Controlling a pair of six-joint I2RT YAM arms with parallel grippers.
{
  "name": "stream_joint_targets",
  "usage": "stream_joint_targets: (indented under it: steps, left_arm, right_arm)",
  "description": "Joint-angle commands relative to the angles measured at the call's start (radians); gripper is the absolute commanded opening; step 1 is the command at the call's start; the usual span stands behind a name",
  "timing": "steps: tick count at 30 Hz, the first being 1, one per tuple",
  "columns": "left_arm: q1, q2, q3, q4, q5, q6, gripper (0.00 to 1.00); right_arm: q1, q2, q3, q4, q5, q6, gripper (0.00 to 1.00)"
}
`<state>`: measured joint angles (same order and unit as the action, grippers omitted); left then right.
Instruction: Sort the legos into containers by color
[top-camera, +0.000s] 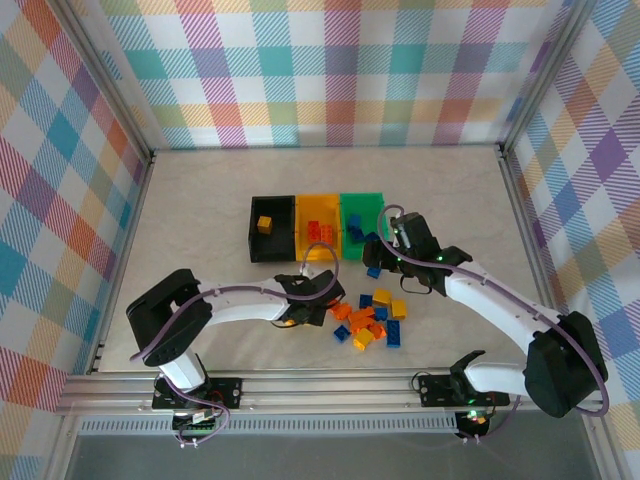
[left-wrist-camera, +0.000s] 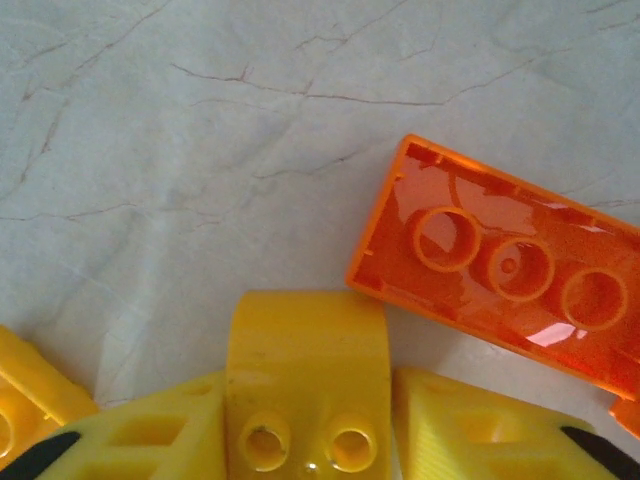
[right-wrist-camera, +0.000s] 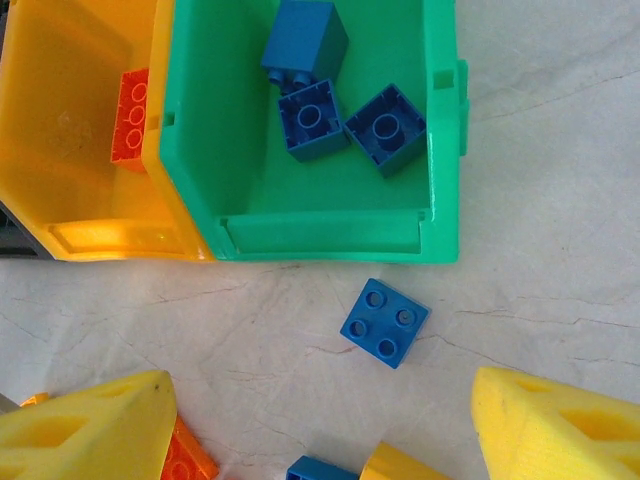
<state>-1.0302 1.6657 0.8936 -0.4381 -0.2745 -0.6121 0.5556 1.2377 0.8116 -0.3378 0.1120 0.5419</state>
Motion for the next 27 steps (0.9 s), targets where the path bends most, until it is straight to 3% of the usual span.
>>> stream_joint_targets:
  steps: [1,7,15,20,27]
  left_arm:
    - [-0.018,0.011,-0.016,-0.033,0.012,-0.003,0.36]
    - [0.013,-0.099,0.014,-0.065,-0.013,-0.003,0.28]
    - [0.305,-0.294,0.117,-0.079,-0.029,0.044,0.29]
    - [0.458,-0.194,0.241,-0.068,-0.044,0.080,0.29]
    - [0.558,0.027,0.407,-0.081,-0.072,0.106,0.27]
  right_arm:
    - [-0.004,-0.027,-0.006,-0.013,0.006,0.006,0.78]
    - [-0.005,-0.036,-0.003,-0.020,0.009,0.007,0.78]
    - [-0.004,-0.033,-0.003,-0.016,-0.002,0.018,0.78]
    - [-0.005,-0.030,-0.005,-0.020,-0.003,0.017,0.78]
    - [-0.005,-0.043,-0.011,-0.033,-0.010,0.015,0.78]
